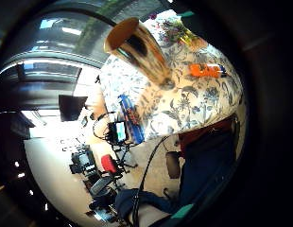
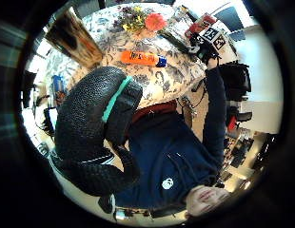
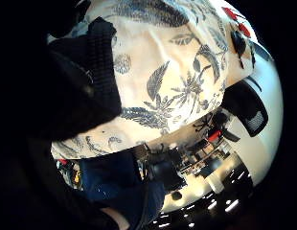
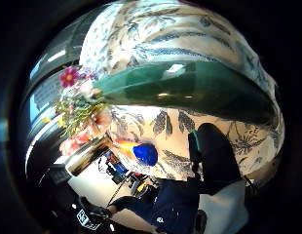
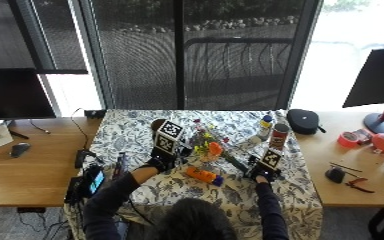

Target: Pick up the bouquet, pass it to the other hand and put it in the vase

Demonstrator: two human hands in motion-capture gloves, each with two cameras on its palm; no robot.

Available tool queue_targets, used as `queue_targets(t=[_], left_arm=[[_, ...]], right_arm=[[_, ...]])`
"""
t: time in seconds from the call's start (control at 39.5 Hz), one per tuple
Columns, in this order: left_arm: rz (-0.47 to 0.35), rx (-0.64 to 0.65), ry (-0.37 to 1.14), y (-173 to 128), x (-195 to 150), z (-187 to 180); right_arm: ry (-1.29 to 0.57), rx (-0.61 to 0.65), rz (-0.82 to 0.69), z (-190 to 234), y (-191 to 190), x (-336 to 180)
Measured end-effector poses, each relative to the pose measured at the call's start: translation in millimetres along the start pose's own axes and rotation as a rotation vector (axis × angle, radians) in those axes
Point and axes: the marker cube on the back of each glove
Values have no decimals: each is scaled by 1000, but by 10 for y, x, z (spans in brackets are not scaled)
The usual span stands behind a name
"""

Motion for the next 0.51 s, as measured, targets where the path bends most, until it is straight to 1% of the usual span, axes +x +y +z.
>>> queue_targets(t=[0.03, 0.05, 0.08, 0.18, 0.23, 0.3, 0.35, 0.51], left_arm=[[0, 1, 0, -3, -2, 1], [1, 2, 1, -4, -1, 2], [2, 2, 3, -2, 2, 1], [9, 4, 4, 20, 18, -7], [9, 3, 1, 28, 18, 1], [9, 0, -3, 40, 18, 16], [9, 1, -6, 49, 20, 20], [4, 6, -9, 66, 5, 47]], right_arm=[[8, 86, 61, -3, -71, 11], [13, 137, 93, 1, -120, 13], [16, 162, 108, 15, -151, 10], [53, 162, 135, 128, -205, -17], [70, 161, 123, 170, -195, -48], [79, 119, 79, 231, -127, -113], [83, 91, 76, 259, -88, -144], [114, 163, 122, 244, -152, -198]])
